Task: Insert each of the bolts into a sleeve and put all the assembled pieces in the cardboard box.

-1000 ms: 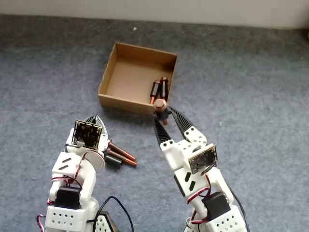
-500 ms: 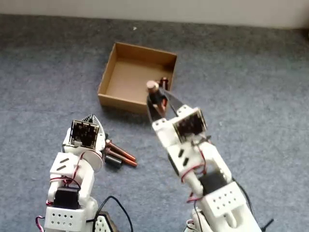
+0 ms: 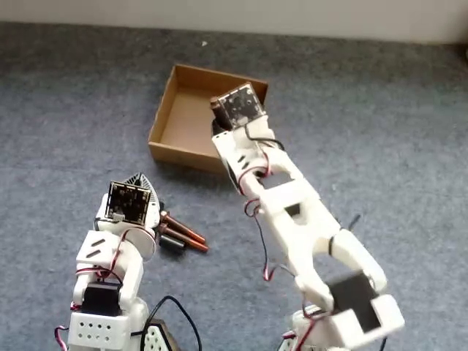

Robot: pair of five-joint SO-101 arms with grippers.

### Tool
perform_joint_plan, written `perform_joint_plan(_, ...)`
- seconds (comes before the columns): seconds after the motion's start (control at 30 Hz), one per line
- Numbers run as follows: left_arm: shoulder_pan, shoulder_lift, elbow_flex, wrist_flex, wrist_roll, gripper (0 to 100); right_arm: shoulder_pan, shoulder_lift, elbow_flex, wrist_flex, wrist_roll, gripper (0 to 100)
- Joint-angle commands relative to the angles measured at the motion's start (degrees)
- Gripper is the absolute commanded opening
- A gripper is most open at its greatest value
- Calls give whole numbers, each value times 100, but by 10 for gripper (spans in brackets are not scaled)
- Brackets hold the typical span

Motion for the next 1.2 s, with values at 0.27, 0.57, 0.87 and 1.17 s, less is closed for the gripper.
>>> perform_joint_plan(0.27, -48, -66, 101, -123, -70, 13, 92, 1235, -1095, -127, 44, 30)
perform_joint_plan(0.57, -48, -66, 92, -123, -70, 13, 84, 1218, -1534, 1402, 35, 109)
perform_joint_plan(0.87, -189, -66, 13, -123, -62, 13, 66, 1068, -1736, 2158, 44, 109)
perform_joint_plan(1.17, -1376, -66, -224, -123, -44, 16, -242, -954, -1042, 2958, 44, 109)
